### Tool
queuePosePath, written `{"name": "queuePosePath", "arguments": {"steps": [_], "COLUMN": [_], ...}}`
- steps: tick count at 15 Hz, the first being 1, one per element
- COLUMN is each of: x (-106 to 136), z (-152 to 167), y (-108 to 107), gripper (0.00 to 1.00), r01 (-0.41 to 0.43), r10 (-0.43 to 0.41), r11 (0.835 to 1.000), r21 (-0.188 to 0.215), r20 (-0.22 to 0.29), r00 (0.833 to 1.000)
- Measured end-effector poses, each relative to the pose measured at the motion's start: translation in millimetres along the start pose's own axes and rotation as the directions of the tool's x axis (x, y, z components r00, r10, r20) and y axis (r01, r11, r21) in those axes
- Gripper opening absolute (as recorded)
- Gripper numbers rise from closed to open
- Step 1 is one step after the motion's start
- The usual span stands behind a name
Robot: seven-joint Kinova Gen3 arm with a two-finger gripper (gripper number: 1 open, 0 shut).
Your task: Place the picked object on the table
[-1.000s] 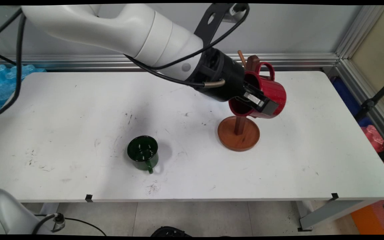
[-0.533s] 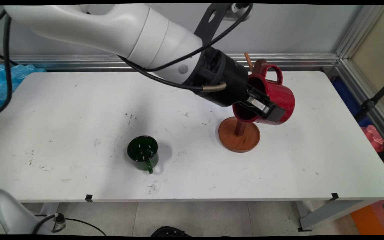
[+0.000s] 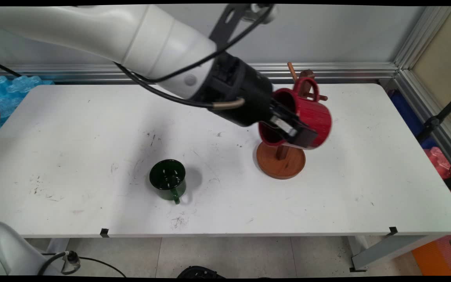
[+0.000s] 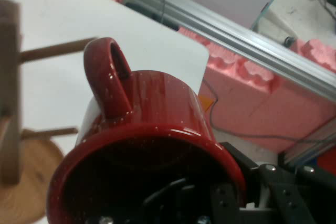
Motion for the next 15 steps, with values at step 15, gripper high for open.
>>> {"name": "queuePosePath", "arguments": {"steps": [15], "x": [-25.3], "z": [-64.7], "y": [-68.7], "gripper": [0.00], "r01": [-0.028], "r10": [0.010], "r11": [0.982], "r21": [0.189], "r20": [0.094], "r00": [0.996]}}
